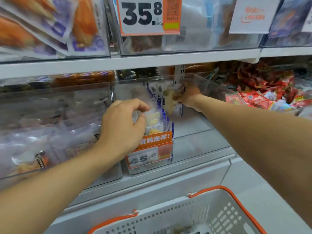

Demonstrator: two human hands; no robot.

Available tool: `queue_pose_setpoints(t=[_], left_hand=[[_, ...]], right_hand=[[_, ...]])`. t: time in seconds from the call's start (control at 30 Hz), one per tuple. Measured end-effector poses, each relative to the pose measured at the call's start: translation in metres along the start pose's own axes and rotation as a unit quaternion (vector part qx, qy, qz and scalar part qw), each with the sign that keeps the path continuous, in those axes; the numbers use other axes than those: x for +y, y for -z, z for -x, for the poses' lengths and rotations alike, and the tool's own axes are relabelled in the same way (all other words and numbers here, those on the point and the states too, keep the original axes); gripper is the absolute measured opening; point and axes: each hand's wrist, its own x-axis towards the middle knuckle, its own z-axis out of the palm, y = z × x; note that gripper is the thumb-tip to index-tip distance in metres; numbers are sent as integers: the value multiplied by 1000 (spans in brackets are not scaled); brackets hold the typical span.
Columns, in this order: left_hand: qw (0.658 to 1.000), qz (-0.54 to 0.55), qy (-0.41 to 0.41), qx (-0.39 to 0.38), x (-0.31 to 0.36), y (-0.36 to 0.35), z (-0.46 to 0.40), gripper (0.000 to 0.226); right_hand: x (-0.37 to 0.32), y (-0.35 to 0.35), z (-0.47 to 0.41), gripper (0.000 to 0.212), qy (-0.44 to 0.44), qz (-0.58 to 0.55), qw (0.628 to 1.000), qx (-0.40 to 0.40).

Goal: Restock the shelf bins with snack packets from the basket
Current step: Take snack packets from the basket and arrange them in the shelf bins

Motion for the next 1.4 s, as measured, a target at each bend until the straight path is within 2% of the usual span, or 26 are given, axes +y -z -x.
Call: queue_pose_setpoints(t=[0.07, 0.27, 0.47, 0.67, 0.7, 0.77, 0.8, 0.83, 0.87, 0.9, 0.93, 0.97, 1.0, 1.03, 1.07, 1.1, 1.13, 1.17, 1.2, 1.23, 1.33, 1.4], left_hand=[[1000, -3, -2, -2, -1, -1, 0, 23], [1000, -3, -5, -11, 0, 0, 1, 22], [1000, 6, -6, -23, -1, 1, -1, 22], [997, 54, 17, -57, 0, 4, -6, 22], [996, 75, 20, -53, 0, 6, -6, 21], [992, 125, -13, -25, 9, 13, -2, 18], [990, 119, -71, 3, 16, 19, 3, 15], [985, 85, -151, 24, 23, 23, 10, 11], [969, 52, -238, 25, 30, 24, 22, 9], [949, 42, -314, 5, 35, 21, 34, 10], [931, 50, -359, -54, 38, 16, 46, 11], [915, 67, -369, -149, 39, 8, 60, 13], [892, 62, -361, -264, 40, 0, 73, 15], [857, 23, -340, -387, 38, -8, 86, 19], [807, -43, -312, -500, 34, -16, 98, 24], [748, -111, -286, -588, 30, -22, 109, 30], [692, -168, -263, -651, 26, -26, 118, 36], [652, -206, -244, -688, 23, -28, 125, 39], [634, -228, -232, -702, 22, -30, 130, 41], [632, -235, -225, -704, 22, -33, 132, 42], [669, -212, -230, -674, 26, -37, 127, 42], [694, -184, -219, -661, 28, -36, 124, 41]], right_hand=[[6, -10, -6, 58, 12, 13, 1000, 16], [4, -23, -11, 73, 25, 13, 1000, 2], [1, -25, -10, 47, 14, -26, 999, -28], [-3, 3, 8, 40, -25, 9, 1000, -13], [-10, 13, 21, 35, -5, 26, 1000, 8], [-22, 35, 53, 23, 73, 58, 988, 123], [-25, 44, 77, 23, 119, 60, 972, 192], [-25, 50, 105, 34, 163, 61, 953, 247], [-19, 51, 137, 45, 208, 49, 940, 265], [-10, 47, 169, 53, 237, 32, 939, 247], [6, 36, 200, 56, 256, 26, 946, 199], [27, 21, 231, 57, 250, 45, 960, 120], [54, 3, 256, 55, 217, 80, 973, 8], [82, -16, 278, 47, 153, 132, 971, -131], [109, -39, 300, 36, 66, 190, 939, -279], [135, -59, 323, 38, -30, 223, 893, -389], [157, -75, 345, 54, -108, 242, 852, -451], [174, -89, 367, 64, -155, 251, 828, -476], [188, -100, 386, 68, -184, 245, 833, -461], [200, -109, 401, 65, -209, 228, 847, -432], [216, -129, 429, 41, -255, 205, 871, -366], [215, -131, 428, 33, -275, 174, 869, -374]])
